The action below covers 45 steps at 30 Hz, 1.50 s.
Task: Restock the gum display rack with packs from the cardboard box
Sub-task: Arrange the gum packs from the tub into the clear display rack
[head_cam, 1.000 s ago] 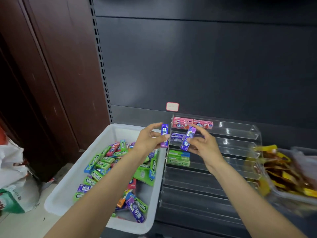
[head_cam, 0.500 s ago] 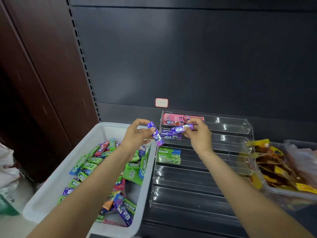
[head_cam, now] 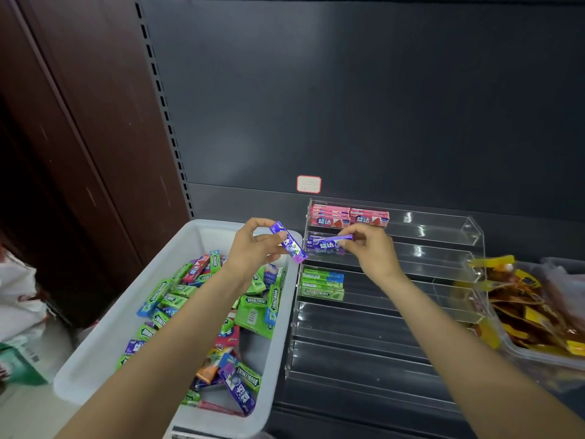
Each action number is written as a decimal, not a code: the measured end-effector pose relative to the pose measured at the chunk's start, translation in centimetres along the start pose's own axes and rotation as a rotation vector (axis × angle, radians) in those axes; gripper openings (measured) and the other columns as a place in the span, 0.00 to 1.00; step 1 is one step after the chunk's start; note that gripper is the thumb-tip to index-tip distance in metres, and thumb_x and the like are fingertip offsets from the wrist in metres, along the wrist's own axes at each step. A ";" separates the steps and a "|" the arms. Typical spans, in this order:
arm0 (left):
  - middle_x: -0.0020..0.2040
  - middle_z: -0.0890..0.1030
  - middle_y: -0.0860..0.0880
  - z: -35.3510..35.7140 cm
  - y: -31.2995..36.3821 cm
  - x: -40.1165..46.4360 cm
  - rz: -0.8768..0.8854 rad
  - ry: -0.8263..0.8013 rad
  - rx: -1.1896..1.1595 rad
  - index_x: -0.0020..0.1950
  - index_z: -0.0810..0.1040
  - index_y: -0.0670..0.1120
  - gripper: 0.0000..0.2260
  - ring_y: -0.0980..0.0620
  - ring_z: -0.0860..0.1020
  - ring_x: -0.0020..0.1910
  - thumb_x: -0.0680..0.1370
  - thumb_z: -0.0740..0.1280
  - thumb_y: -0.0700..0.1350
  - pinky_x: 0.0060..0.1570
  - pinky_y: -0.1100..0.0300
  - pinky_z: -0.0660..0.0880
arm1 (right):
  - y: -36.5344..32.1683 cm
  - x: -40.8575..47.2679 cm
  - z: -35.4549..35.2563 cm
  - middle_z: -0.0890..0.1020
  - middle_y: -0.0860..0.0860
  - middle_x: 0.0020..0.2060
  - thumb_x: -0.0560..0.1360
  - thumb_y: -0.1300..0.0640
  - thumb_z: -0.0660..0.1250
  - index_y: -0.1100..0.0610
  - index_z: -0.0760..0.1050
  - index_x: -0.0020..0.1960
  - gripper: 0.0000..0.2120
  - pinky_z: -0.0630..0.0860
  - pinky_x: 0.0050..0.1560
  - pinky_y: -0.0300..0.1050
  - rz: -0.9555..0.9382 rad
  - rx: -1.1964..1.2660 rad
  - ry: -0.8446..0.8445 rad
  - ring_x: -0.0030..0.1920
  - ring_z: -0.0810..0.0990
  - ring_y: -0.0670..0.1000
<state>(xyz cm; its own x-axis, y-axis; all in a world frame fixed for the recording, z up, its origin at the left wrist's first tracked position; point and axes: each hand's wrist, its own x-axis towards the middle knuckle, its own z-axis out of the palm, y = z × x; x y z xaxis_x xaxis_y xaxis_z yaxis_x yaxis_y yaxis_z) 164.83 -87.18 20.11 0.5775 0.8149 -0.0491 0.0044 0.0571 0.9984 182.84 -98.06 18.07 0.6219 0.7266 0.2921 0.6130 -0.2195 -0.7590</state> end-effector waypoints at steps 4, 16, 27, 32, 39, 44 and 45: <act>0.40 0.83 0.46 -0.2 0.1 -0.1 0.008 0.006 0.009 0.48 0.72 0.48 0.06 0.55 0.82 0.35 0.76 0.68 0.41 0.38 0.68 0.77 | 0.2 0.1 0.8 0.79 0.52 0.45 0.72 0.59 0.72 0.56 0.82 0.48 0.06 0.67 0.42 0.37 -0.006 -0.192 0.019 0.44 0.75 0.49; 0.42 0.83 0.43 -0.7 0.0 -0.1 0.012 0.002 0.005 0.48 0.71 0.47 0.07 0.52 0.82 0.37 0.76 0.68 0.41 0.41 0.65 0.77 | -0.6 1.0 1.1 0.83 0.54 0.43 0.74 0.63 0.69 0.61 0.82 0.47 0.04 0.77 0.51 0.45 -0.020 -0.300 -0.065 0.43 0.79 0.50; 0.46 0.82 0.40 1.4 0.0 -0.6 -0.005 -0.032 -0.060 0.48 0.69 0.46 0.07 0.51 0.83 0.37 0.77 0.67 0.39 0.38 0.66 0.79 | -3.4 -2.2 0.3 0.82 0.48 0.42 0.76 0.56 0.66 0.57 0.80 0.52 0.08 0.74 0.44 0.36 -0.081 0.123 -0.128 0.42 0.79 0.43; 0.46 0.82 0.41 3.2 -0.5 -0.7 0.009 -0.107 0.006 0.48 0.70 0.46 0.07 0.50 0.83 0.40 0.76 0.67 0.40 0.40 0.65 0.79 | -2.7 -3.0 -0.4 0.82 0.48 0.39 0.71 0.62 0.72 0.56 0.81 0.48 0.06 0.76 0.42 0.35 -0.018 0.184 -0.171 0.38 0.81 0.42; 0.57 0.76 0.49 3.2 -1.0 0.1 0.162 -0.055 0.393 0.61 0.72 0.46 0.13 0.54 0.75 0.52 0.77 0.66 0.41 0.42 0.63 0.76 | -1.5 -1.1 -2.4 0.81 0.49 0.39 0.73 0.63 0.69 0.58 0.81 0.48 0.05 0.71 0.39 0.31 -0.017 -0.010 -0.091 0.40 0.78 0.47; 0.68 0.71 0.47 2.2 -1.8 1.1 0.161 -0.073 0.602 0.71 0.66 0.47 0.23 0.49 0.72 0.64 0.77 0.66 0.38 0.58 0.55 0.71 | -1.3 -0.1 -2.3 0.83 0.53 0.44 0.73 0.64 0.69 0.60 0.82 0.50 0.07 0.68 0.39 0.29 -0.004 -0.149 -0.075 0.41 0.76 0.46; 0.68 0.71 0.46 2.2 -1.9 1.2 0.143 -0.102 0.603 0.72 0.65 0.47 0.25 0.48 0.72 0.64 0.77 0.65 0.37 0.58 0.57 0.71 | -1.4 -0.1 -2.1 0.83 0.54 0.46 0.73 0.64 0.69 0.61 0.82 0.51 0.07 0.69 0.43 0.31 -0.015 -0.189 -0.086 0.43 0.75 0.46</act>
<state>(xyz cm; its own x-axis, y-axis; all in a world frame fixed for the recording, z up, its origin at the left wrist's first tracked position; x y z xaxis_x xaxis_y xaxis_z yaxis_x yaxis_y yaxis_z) 167.32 -87.58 18.26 0.6814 0.7295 0.0599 0.3636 -0.4084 0.8373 182.92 -99.23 20.33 0.5733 0.7816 0.2459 0.7072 -0.3205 -0.6302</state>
